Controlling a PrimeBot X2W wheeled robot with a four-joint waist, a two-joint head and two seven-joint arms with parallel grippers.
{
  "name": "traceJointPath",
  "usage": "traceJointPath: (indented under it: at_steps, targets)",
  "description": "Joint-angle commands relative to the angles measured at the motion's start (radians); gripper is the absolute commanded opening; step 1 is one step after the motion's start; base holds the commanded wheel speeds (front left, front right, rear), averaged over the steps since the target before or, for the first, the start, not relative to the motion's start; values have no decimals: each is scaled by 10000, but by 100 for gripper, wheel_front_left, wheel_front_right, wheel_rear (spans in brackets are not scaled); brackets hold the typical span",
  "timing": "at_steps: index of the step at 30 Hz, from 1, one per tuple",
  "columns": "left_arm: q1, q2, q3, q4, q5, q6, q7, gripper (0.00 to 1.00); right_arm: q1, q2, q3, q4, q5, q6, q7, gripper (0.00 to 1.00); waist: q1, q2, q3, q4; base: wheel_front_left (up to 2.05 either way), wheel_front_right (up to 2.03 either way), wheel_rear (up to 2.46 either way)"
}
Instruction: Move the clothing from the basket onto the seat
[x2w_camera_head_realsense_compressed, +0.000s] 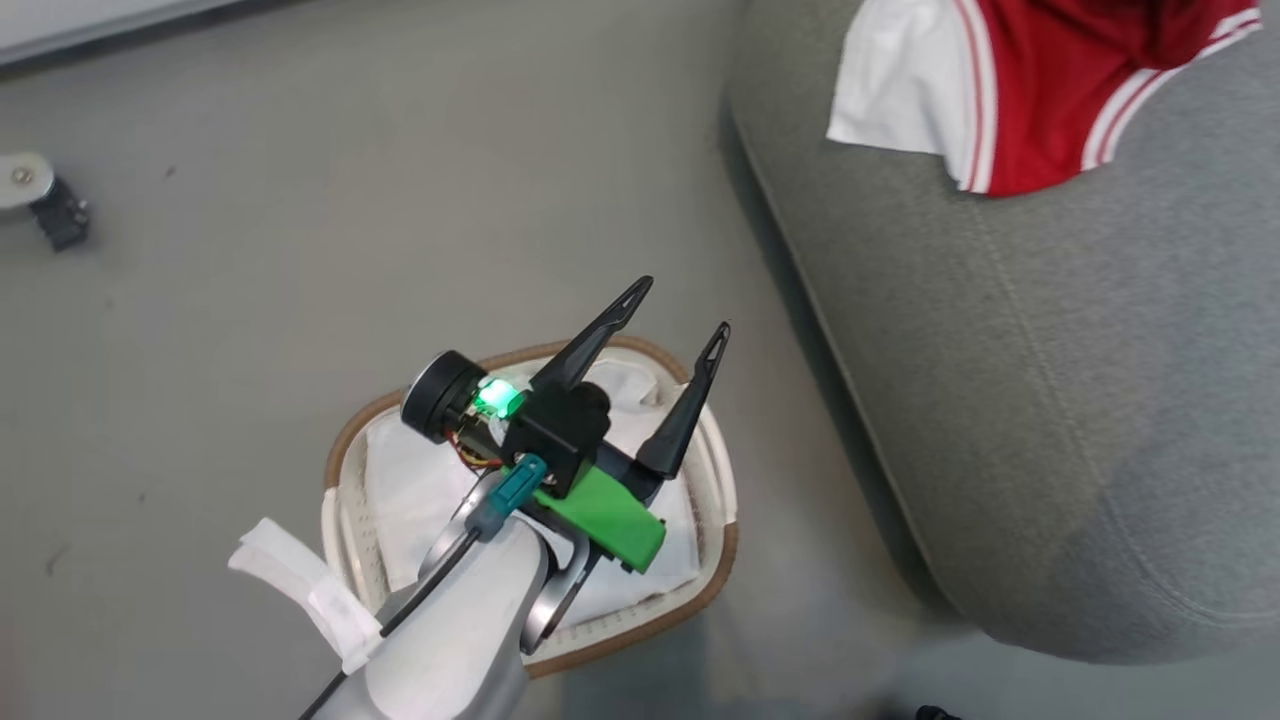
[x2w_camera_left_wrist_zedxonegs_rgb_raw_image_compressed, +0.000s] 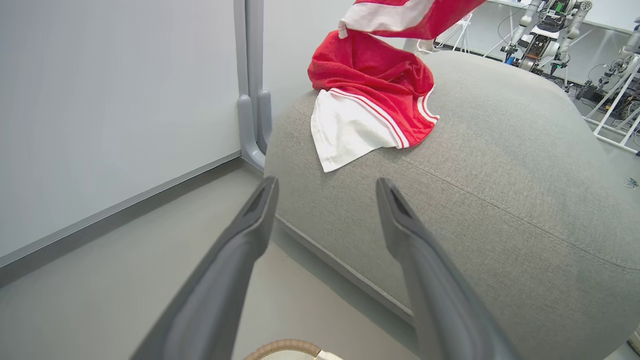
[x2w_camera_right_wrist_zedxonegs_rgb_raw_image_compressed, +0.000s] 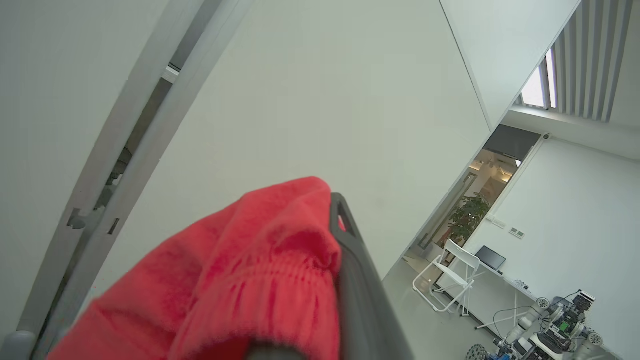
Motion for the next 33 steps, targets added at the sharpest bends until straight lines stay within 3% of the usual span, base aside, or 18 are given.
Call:
traceJointPath:
  at_steps: [1,7,11,21,23,25,33]
  targets:
    - [-213,-59,-2,-90,103,-23,-9,100,-114,-133,-236,207,-154,-17,68,0,-1,-1,1088,1124,0,0,0]
    - [-479,-114,-54,-268,250,-28,-10,100,444,-378,-1686,1059,-892,-17,101,0,-1,-1,1803,1769,0,0,0]
    - [-599,-120,98,-304,215,11,-10,100,1229,46,-2681,1691,-1437,-17,-180,0,-1,-1,2145,1893,0,0,0]
    - [-561,-34,286,-162,417,117,-10,100,2375,1030,-3966,2504,-2570,-18,-887,0,-1,-1,2383,1523,0,0,0]
    - [-557,1,324,-111,419,118,-10,100,2462,1242,-4089,2572,-2713,-18,-988,45,-1,-1,2332,1382,0,0,0]
    - [-544,19,325,-49,422,104,-10,100,2568,1516,-4023,2615,-2736,-18,-1086,100,-1,-1,2221,1248,0,0,0]
    - [-327,68,566,5,189,132,-10,100,3586,2158,-2807,1946,-1963,-18,-1164,100,-1,-1,1512,672,0,0,0]
